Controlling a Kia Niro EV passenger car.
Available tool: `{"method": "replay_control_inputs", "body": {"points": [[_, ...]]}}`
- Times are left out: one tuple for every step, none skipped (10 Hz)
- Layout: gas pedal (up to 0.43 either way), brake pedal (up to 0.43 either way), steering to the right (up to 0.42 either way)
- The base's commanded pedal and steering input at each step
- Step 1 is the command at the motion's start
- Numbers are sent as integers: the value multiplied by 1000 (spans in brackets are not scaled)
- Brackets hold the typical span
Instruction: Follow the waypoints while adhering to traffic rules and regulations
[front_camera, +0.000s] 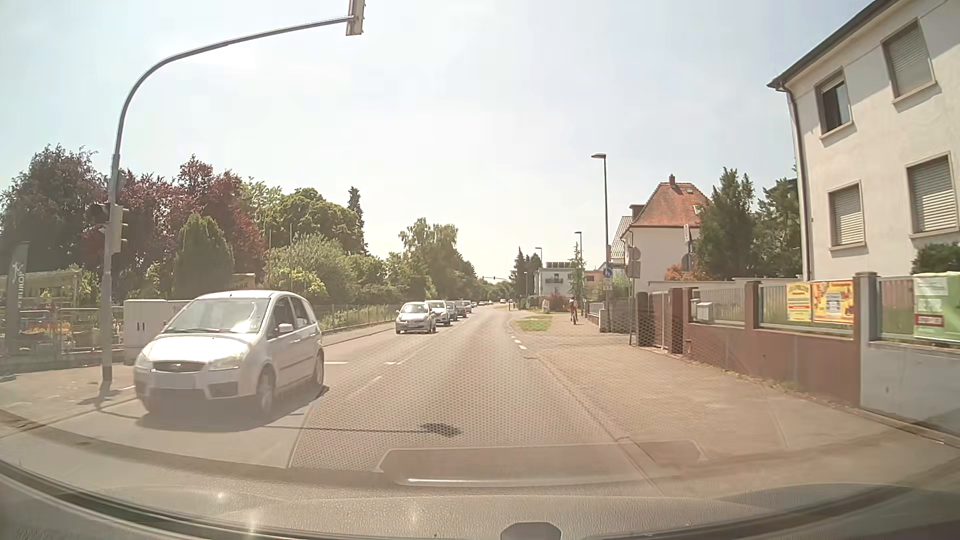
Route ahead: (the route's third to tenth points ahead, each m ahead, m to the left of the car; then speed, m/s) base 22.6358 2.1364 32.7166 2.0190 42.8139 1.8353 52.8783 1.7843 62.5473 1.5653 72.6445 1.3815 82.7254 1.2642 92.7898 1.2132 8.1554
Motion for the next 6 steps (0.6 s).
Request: {"method": "replay_control_inputs", "body": {"points": [[319,0,-19],[319,0,-20],[319,0,-20],[319,0,-20],[319,0,-20],[319,0,-16]]}}
